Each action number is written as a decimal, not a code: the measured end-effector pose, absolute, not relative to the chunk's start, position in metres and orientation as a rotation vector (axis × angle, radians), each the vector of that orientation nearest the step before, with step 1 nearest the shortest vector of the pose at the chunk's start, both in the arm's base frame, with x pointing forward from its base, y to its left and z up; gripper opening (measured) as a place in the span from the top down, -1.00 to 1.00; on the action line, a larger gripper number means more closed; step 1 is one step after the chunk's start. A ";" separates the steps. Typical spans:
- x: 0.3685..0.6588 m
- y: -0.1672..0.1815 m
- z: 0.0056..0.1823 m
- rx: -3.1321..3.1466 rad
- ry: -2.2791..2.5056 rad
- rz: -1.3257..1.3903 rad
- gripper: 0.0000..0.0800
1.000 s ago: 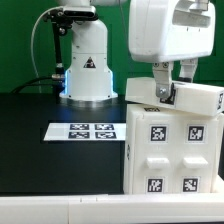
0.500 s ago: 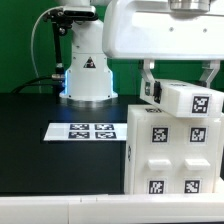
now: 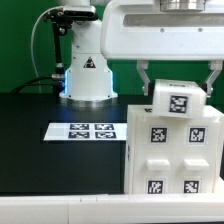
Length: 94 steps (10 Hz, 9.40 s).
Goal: Assemble cabinet
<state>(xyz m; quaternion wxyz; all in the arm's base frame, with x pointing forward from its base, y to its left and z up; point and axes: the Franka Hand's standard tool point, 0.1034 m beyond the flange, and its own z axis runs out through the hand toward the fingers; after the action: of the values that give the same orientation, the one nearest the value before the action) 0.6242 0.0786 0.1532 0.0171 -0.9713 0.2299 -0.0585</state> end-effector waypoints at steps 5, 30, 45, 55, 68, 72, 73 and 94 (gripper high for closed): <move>0.628 0.080 0.154 -2.627 1.446 -0.166 -0.39; 0.633 0.102 0.195 -2.841 0.959 -0.052 -0.99; 0.641 0.079 0.176 -2.832 -1.388 -0.134 -0.99; 0.646 0.074 0.169 -2.708 -1.753 -0.112 -0.99; 0.628 0.078 0.155 -2.875 -1.353 0.081 -0.68; 0.630 0.077 0.156 -3.042 -0.932 0.046 -0.38; 0.631 0.074 0.156 -3.105 -0.692 -0.037 -0.38; 0.627 0.074 0.154 -1.922 2.287 0.075 -0.53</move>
Offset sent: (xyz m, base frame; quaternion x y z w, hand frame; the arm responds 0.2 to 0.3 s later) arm 0.0000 0.0000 0.0000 0.0000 0.0000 0.1938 0.9810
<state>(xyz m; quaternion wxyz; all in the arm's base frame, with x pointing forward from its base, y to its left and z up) 0.6267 0.0740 0.1537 0.0768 -0.6412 0.7631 0.0250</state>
